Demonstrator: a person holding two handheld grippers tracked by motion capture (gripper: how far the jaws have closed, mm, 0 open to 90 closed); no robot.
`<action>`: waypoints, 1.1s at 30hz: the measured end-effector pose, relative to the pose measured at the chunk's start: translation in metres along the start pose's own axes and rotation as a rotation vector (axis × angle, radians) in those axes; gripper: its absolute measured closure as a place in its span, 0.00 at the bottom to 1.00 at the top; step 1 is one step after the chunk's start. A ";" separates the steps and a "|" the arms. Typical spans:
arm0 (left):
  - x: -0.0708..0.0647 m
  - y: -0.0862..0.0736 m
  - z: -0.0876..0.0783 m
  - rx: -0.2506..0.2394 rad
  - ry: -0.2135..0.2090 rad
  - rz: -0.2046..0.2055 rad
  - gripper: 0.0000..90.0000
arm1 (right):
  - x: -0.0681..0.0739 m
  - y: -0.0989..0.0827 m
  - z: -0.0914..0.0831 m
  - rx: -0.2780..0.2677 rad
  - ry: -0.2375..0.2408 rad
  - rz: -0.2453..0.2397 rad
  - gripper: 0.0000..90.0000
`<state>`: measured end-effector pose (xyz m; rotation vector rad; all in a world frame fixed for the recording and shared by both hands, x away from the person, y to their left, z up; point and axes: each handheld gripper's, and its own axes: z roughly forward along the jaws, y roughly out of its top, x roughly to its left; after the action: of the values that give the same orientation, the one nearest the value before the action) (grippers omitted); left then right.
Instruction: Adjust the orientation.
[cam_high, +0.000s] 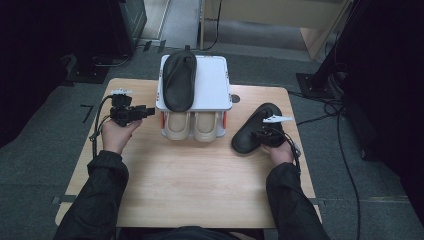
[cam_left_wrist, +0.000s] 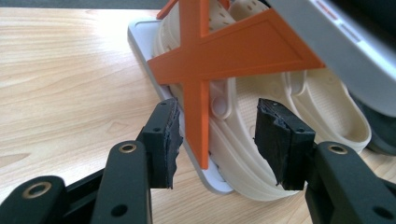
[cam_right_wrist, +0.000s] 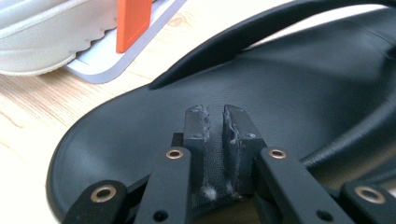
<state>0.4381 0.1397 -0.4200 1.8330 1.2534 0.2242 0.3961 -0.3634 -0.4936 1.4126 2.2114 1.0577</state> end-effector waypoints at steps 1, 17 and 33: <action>0.000 -0.001 -0.001 -0.002 0.000 0.002 0.55 | 0.000 0.000 -0.001 0.003 0.001 -0.002 0.89; 0.001 -0.009 0.002 0.022 -0.039 0.068 0.53 | -0.006 -0.007 -0.009 0.005 0.017 0.002 0.87; 0.005 -0.009 0.002 0.010 -0.037 0.054 0.52 | -0.015 0.001 -0.022 -0.070 0.043 0.047 0.77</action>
<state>0.4359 0.1432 -0.4293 1.8735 1.1821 0.2127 0.3905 -0.3855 -0.4796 1.4313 2.1584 1.1795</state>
